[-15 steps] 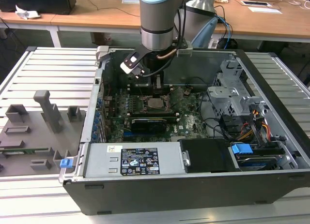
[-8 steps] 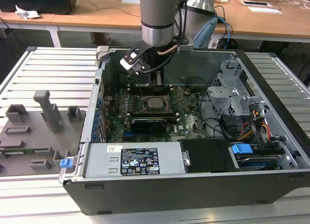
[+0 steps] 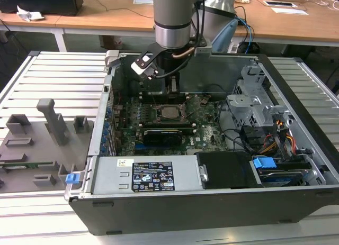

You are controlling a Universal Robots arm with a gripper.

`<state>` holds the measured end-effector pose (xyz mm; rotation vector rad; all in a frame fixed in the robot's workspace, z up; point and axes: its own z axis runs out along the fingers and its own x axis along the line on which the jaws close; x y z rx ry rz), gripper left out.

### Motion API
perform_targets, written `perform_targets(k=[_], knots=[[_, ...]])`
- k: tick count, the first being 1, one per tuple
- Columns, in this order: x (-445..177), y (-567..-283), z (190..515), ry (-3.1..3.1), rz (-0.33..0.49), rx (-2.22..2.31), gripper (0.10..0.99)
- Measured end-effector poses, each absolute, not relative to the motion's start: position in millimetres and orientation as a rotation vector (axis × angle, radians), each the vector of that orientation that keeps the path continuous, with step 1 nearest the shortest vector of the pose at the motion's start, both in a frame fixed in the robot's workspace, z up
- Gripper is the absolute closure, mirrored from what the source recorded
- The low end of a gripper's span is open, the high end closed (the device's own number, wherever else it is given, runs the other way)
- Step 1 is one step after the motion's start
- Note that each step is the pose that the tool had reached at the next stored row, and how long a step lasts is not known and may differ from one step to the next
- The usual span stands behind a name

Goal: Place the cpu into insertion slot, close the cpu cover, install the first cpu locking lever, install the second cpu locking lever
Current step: 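Close the cpu cover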

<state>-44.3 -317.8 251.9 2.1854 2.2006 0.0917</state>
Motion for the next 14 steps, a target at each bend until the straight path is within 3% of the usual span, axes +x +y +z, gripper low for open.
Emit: perform_targets(k=[6, 14], knots=[[-44, -317, 271, 2.201, 0.092, 2.185, 0.980], [-15, -317, 272, 2.212, 0.070, 2.196, 0.980]])
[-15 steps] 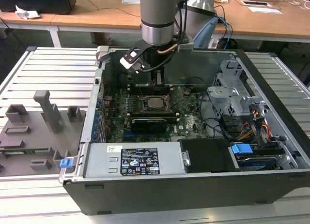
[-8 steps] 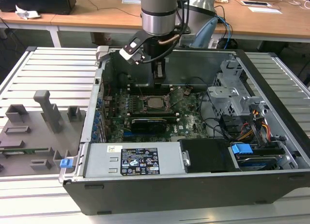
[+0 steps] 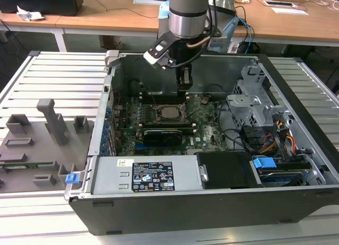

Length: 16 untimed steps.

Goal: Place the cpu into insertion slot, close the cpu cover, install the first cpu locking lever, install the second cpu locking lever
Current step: 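Close the cpu cover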

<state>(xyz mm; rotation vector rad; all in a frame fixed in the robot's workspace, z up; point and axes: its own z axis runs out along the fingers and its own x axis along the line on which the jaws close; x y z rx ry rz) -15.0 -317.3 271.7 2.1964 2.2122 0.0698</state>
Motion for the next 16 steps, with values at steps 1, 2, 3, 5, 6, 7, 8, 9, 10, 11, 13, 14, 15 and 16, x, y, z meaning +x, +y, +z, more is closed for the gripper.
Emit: perform_targets(k=[1, 2, 3, 5, 6, 7, 8, 9, 10, 11, 13, 14, 15, 16], knots=[[-10, -317, 272, 2.223, 0.046, 2.208, 0.980], [-9, -317, 272, 2.227, 0.039, 2.211, 0.980], [-8, -317, 272, 2.227, 0.038, 2.211, 0.980], [-4, -317, 272, 2.227, 0.038, 2.211, 0.980], [0, -317, 272, 2.227, 0.038, 2.211, 0.980], [3, -317, 272, 2.227, 0.038, 2.211, 0.980], [6, -317, 272, 2.228, 0.038, 2.210, 0.980], [8, -317, 272, 2.230, 0.038, 2.208, 0.980], [10, -317, 272, 2.233, 0.038, 2.205, 0.980], [11, -318, 271, 2.238, 0.038, 2.201, 0.980], [11, -321, 270, 2.254, 0.039, 2.184, 0.980], [11, -321, 270, 2.264, 0.038, 2.174, 0.980], [12, -321, 270, 2.276, 0.038, 2.162, 0.980], [13, -321, 270, 2.294, 0.038, 2.143, 0.980]])
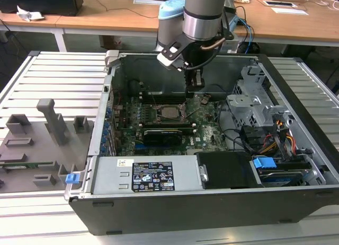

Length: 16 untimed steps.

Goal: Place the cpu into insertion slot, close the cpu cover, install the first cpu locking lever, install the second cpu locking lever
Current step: 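Close the cpu cover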

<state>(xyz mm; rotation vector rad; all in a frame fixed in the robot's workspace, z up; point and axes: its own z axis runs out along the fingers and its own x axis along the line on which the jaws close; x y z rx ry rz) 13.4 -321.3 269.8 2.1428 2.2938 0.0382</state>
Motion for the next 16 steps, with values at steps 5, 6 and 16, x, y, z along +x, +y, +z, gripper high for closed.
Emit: perform_targets(k=[5, 6, 16], knots=[[25, -321, 269, 2.304, 0.038, 2.132, 0.980], [28, -321, 269, 2.304, 0.038, 2.132, 0.980], [38, -321, 269, 2.304, 0.038, 2.132, 0.980]])
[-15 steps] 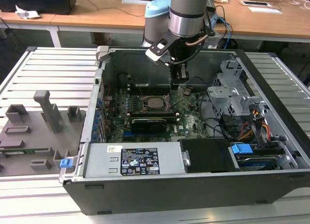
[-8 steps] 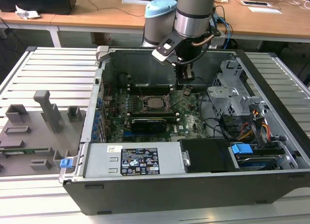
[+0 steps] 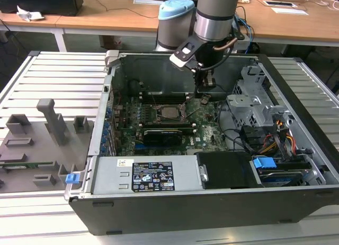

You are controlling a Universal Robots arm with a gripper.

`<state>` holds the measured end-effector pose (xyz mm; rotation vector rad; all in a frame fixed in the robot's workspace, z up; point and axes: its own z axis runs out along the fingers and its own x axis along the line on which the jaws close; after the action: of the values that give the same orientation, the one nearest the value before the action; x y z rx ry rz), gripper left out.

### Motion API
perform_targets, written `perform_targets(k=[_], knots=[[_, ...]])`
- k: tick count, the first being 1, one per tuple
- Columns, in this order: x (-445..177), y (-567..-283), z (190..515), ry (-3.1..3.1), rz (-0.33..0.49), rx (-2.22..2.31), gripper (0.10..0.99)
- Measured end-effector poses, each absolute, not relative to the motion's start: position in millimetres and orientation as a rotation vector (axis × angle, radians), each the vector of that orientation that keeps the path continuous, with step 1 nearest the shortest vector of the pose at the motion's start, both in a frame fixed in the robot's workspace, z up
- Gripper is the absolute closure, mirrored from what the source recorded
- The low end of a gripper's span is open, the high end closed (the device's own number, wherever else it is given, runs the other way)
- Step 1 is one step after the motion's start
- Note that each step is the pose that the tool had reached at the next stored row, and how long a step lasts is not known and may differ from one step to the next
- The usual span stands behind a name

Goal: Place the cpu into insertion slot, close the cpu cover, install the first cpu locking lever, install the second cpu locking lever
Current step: 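Close the cpu cover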

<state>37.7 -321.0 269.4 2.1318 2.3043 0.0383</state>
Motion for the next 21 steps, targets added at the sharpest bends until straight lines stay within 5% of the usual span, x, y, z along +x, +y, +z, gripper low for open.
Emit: perform_targets(k=[21], knots=[[57, -321, 265, 2.308, 0.036, 2.127, 0.980]])
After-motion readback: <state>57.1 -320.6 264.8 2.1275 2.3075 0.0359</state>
